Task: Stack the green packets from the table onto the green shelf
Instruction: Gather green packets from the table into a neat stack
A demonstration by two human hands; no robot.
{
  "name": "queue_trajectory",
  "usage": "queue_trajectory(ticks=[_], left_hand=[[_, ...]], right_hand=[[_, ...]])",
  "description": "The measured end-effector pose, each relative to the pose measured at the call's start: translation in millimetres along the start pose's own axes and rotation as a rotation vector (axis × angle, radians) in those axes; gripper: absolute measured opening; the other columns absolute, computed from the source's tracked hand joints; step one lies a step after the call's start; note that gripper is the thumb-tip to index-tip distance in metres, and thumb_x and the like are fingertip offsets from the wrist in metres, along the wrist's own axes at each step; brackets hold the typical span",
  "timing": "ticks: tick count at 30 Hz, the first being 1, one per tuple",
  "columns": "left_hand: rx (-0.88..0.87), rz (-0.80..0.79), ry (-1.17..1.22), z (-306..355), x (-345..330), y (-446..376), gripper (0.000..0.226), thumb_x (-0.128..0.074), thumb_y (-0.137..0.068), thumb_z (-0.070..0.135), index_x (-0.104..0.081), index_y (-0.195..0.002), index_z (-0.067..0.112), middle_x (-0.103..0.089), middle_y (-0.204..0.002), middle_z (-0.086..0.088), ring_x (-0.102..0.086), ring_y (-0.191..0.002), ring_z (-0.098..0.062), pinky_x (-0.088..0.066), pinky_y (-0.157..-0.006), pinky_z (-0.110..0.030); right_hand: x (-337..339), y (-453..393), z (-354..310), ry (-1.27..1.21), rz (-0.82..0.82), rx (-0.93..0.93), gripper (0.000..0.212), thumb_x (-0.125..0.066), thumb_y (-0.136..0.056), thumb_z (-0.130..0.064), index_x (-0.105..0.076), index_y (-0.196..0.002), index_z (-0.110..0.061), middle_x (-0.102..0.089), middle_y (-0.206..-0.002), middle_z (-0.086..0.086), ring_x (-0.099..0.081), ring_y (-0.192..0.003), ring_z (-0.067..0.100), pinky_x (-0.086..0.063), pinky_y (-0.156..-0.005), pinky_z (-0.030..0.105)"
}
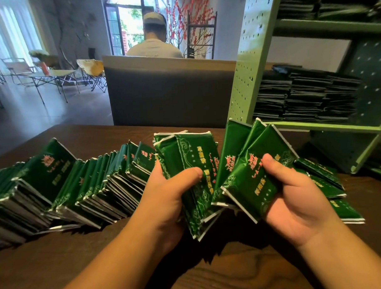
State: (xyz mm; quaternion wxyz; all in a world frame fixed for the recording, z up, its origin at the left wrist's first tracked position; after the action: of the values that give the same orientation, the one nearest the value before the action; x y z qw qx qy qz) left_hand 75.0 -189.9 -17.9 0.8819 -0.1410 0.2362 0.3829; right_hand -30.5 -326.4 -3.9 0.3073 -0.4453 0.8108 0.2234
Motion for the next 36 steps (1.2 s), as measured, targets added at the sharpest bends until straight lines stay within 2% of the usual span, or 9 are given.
queue_trajectory(ticks=[2,6,10,14,17,22,27,32,36], left_hand=[[0.001,0.021,0.003,0.0,2.0,-0.6,0.063,-0.07,-0.065,0.009,-0.056,-0.126,0.001,-0.073,-0.091,-0.018,-0.073,-0.073,-0.031,-0.059,-0.057,-0.037],[0.006,0.031,0.013,1.1,0.9,0.1,0.067,-0.072,-0.065,0.012,-0.056,-0.129,0.004,-0.075,-0.095,-0.019,-0.074,-0.077,-0.032,-0.06,-0.06,-0.039],[0.039,0.017,0.031,0.7,-2.9,3.8,0.066,-0.077,-0.059,0.005,-0.058,-0.122,0.004,-0.074,-0.079,-0.011,-0.073,-0.065,-0.025,-0.056,-0.051,-0.032],[0.017,-0.04,-0.04,1.0,-9.6,6.6,0.059,-0.075,-0.07,0.016,-0.058,-0.127,0.009,-0.077,-0.105,-0.016,-0.076,-0.091,-0.033,-0.061,-0.065,-0.037],[0.014,-0.054,-0.056,0.7,-11.5,8.8,0.056,-0.075,-0.069,0.012,-0.059,-0.123,0.009,-0.077,-0.102,-0.015,-0.077,-0.086,-0.03,-0.061,-0.064,-0.034],[0.107,-0.048,0.065,0.1,-8.2,5.6,0.061,-0.073,-0.064,0.001,-0.061,-0.123,-0.001,-0.075,-0.091,-0.019,-0.075,-0.075,-0.033,-0.062,-0.063,-0.043],[0.129,-0.026,0.158,2.6,-6.0,4.1,0.049,-0.067,-0.062,0.016,-0.072,-0.108,0.002,-0.075,-0.087,-0.018,-0.074,-0.073,-0.033,-0.063,-0.066,-0.045],[0.117,-0.018,0.13,3.5,-6.4,5.5,0.061,-0.073,-0.059,0.012,-0.067,-0.119,0.0,-0.075,-0.088,-0.016,-0.074,-0.071,-0.031,-0.06,-0.059,-0.04],[0.061,-0.028,0.029,2.9,-7.3,7.1,0.066,-0.074,-0.069,0.02,-0.059,-0.131,0.003,-0.075,-0.107,-0.02,-0.075,-0.087,-0.035,-0.061,-0.067,-0.041]], right_hand=[[1.2,-1.1,-0.1,0.034,0.019,-0.011,0.042,-0.074,-0.063,-0.015,-0.077,-0.098,0.006,-0.073,-0.108,0.026,-0.075,-0.096,0.038,-0.062,-0.069,0.053],[3.1,-2.7,2.0,0.081,0.045,-0.029,0.044,-0.06,-0.079,-0.014,-0.067,-0.118,0.005,-0.072,-0.115,0.026,-0.073,-0.103,0.039,-0.06,-0.077,0.057],[-0.2,-0.8,4.6,0.135,0.022,-0.016,0.037,-0.061,-0.079,-0.01,-0.068,-0.111,0.006,-0.073,-0.11,0.028,-0.074,-0.098,0.039,-0.062,-0.075,0.054],[-1.1,-0.8,6.9,0.2,0.035,0.018,0.037,-0.062,-0.079,-0.006,-0.066,-0.115,0.003,-0.074,-0.107,0.026,-0.074,-0.097,0.037,-0.062,-0.076,0.051],[-4.4,0.9,9.4,0.218,0.002,0.015,0.036,-0.061,-0.08,-0.006,-0.065,-0.115,0.001,-0.075,-0.105,0.026,-0.076,-0.093,0.036,-0.064,-0.071,0.047],[1.3,-2.9,-1.3,0.134,0.029,0.018,0.031,-0.061,-0.078,-0.009,-0.072,-0.103,0.004,-0.074,-0.104,0.026,-0.076,-0.09,0.036,-0.063,-0.069,0.05],[5.1,-4.7,-5.6,0.029,0.031,-0.019,0.028,-0.06,-0.078,-0.019,-0.081,-0.077,-0.001,-0.076,-0.099,0.021,-0.077,-0.084,0.032,-0.063,-0.064,0.047],[1.9,-0.6,-1.1,0.084,0.007,-0.039,0.029,-0.058,-0.081,-0.019,-0.081,-0.078,-0.001,-0.076,-0.1,0.022,-0.077,-0.086,0.032,-0.064,-0.071,0.048],[-2.1,1.9,3.3,0.155,0.005,0.002,0.034,-0.061,-0.079,-0.01,-0.071,-0.107,0.005,-0.074,-0.104,0.026,-0.075,-0.092,0.036,-0.063,-0.073,0.05]])
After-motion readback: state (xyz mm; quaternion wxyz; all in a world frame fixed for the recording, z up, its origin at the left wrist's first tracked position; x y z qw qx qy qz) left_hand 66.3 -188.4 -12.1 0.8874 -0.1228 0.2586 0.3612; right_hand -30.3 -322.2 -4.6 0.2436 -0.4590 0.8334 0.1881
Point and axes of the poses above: each hand's wrist, its own y-axis away from the middle knuckle, its own x-axis out of the back of the hand, z = x × y, the point moved 6 cm from there along -y, towards the middle knuckle
